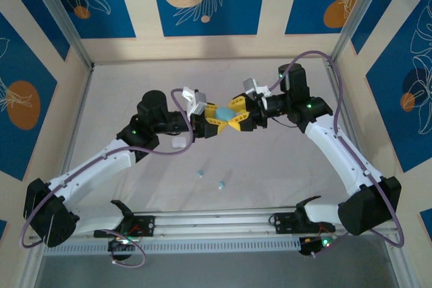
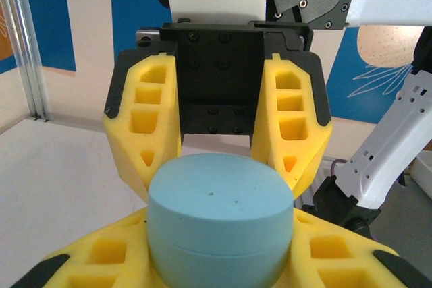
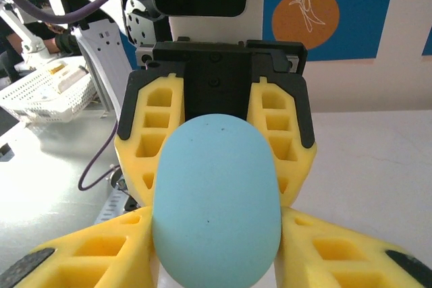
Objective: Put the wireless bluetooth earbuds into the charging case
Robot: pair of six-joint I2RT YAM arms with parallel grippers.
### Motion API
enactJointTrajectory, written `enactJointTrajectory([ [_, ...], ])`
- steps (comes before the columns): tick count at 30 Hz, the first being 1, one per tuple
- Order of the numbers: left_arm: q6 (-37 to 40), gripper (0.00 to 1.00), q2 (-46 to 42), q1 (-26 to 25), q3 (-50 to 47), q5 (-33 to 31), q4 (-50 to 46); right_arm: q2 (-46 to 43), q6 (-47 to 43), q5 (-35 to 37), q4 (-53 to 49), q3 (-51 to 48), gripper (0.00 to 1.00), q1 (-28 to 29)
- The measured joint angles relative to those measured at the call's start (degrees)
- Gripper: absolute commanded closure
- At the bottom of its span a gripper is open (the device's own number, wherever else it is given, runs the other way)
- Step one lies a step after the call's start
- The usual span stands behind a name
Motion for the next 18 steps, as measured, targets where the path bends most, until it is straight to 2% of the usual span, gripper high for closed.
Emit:
enactJointTrajectory([
  [11,1.22,0.79,0.15,-0.48,0.02,-0.94,-0.85,-0.09,14.62,3.89,6.71,0.00,0.40,-3.08],
  [18,-0.28,0.79,0.13,-0.87,-2.40,-1.79,4.85,-0.09,21.49,8.04,8.52,0.00,0.37,-3.39],
])
